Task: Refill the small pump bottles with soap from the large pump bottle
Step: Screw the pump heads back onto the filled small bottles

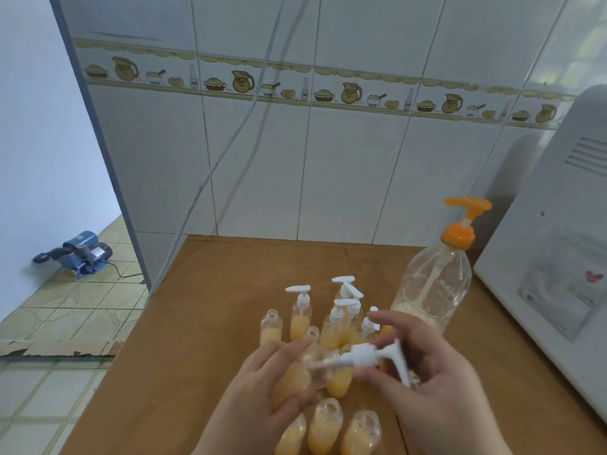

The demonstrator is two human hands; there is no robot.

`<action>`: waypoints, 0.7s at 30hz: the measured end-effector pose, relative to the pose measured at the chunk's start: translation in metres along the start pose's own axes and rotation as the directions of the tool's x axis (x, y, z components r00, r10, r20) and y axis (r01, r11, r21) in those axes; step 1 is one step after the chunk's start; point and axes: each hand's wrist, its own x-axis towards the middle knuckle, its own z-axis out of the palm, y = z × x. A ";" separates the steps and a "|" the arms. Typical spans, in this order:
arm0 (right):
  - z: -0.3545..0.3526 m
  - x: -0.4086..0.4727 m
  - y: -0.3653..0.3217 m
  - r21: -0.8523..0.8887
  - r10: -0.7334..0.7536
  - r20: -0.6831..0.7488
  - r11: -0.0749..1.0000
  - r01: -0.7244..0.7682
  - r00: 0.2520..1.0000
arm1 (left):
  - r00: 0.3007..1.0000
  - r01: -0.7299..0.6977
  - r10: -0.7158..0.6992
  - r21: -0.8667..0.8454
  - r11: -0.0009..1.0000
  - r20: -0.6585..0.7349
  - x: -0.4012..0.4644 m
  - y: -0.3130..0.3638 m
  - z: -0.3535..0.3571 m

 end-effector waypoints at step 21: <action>0.038 0.025 -0.009 0.736 0.244 0.217 0.595 -0.323 0.945 | 0.962 0.270 -0.266 -0.295 0.917 0.057 0.003 0.029 -0.021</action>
